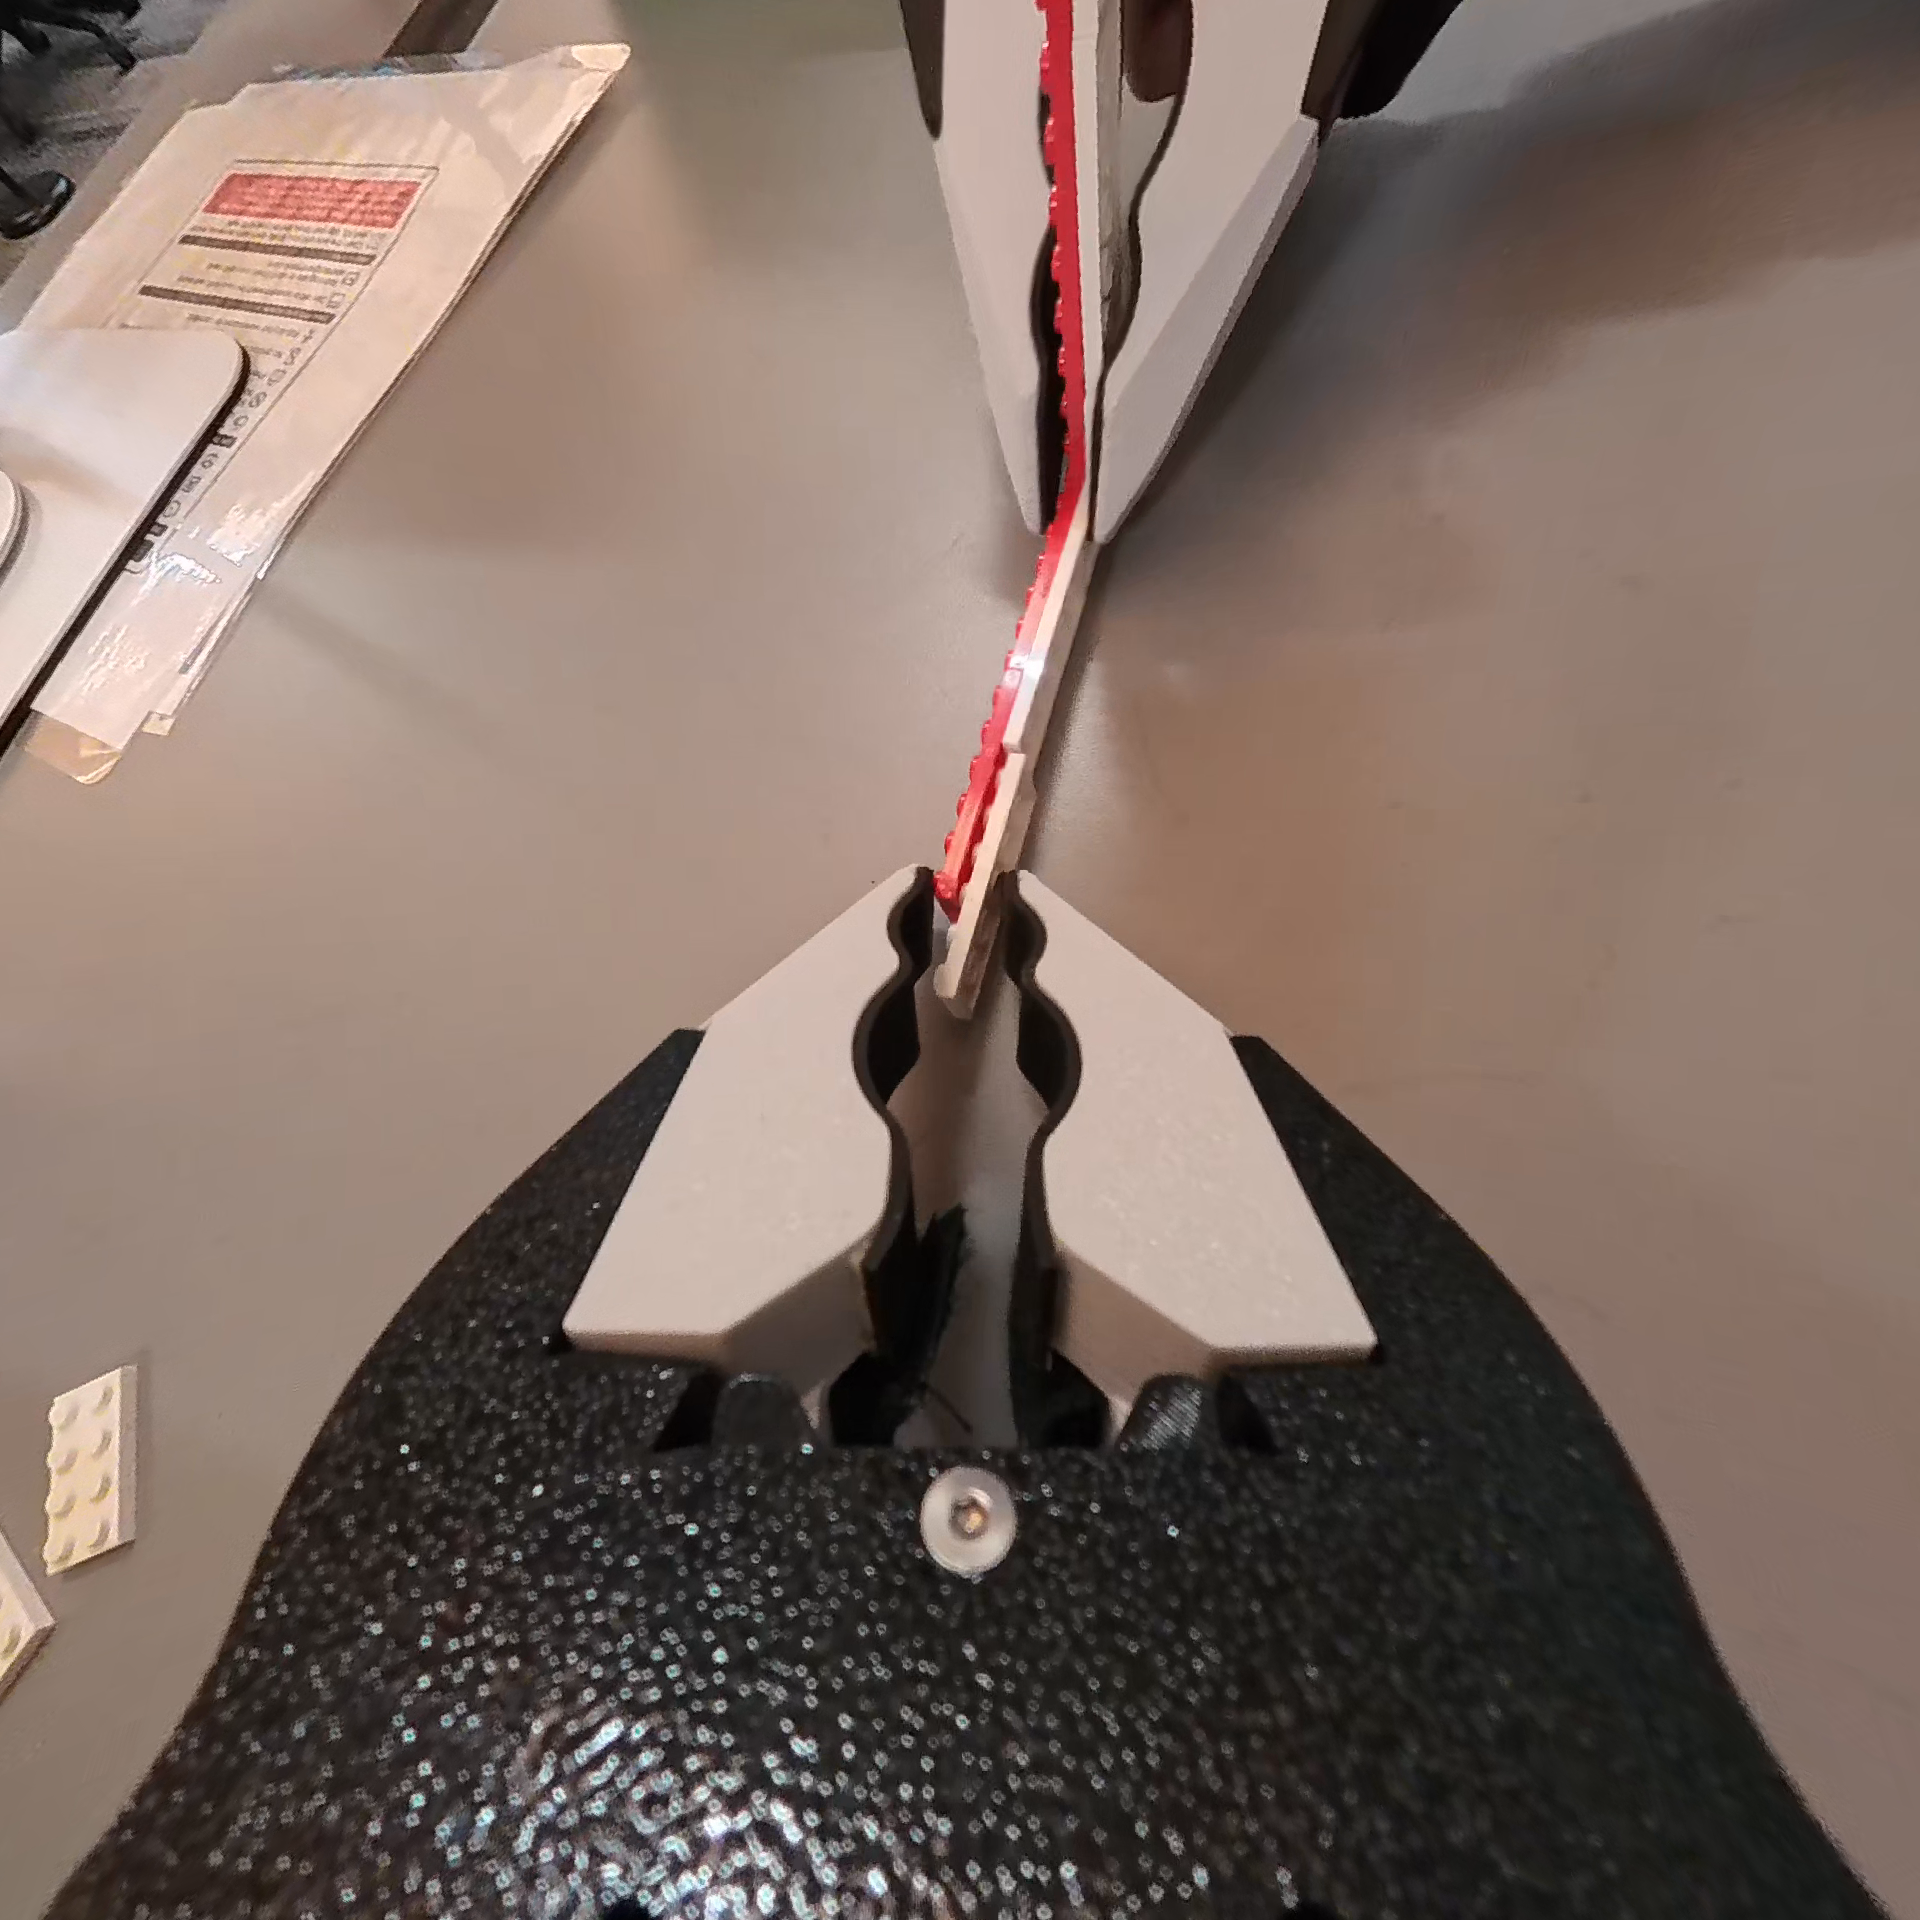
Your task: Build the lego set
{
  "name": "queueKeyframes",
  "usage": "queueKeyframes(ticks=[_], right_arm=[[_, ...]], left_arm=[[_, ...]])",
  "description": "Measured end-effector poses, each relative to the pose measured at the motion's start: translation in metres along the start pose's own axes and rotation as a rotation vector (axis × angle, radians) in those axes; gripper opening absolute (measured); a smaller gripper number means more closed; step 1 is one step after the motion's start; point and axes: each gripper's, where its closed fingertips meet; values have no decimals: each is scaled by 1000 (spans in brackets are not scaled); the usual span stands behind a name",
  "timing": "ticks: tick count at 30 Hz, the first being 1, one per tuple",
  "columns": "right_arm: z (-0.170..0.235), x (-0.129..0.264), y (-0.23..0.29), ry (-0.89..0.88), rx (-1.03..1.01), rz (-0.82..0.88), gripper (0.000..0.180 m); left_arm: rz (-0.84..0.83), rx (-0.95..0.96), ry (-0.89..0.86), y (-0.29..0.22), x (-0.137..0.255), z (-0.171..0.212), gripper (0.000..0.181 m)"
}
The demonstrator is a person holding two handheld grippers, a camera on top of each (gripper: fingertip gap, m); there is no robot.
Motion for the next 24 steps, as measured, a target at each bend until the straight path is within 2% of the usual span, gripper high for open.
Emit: queueKeyframes(ticks=[5, 14, 21, 24], right_arm=[[1, 0, 4, 14, 24, -15, 7], [0, -1, 8, 14, 44, -27, 6], [-2, -1, 10, 5, 55, -26, 7], [-3, -1, 13, -1, 94, 0, 6]], left_arm=[[14, -32, -18, -3, 0, -2, 11], [119, -85, -65, -13, -5, -11, 25], [138, -102, -36, -12, -12, -12, 10], [143, -145, -40, -15, -10, -11, 9]])
Point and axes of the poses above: each gripper's, where its closed fingertips meet, x back along the fingers, z out of its underside, y = z × x across the jaws, and after that the axes turned 1 degree about z, right-handed
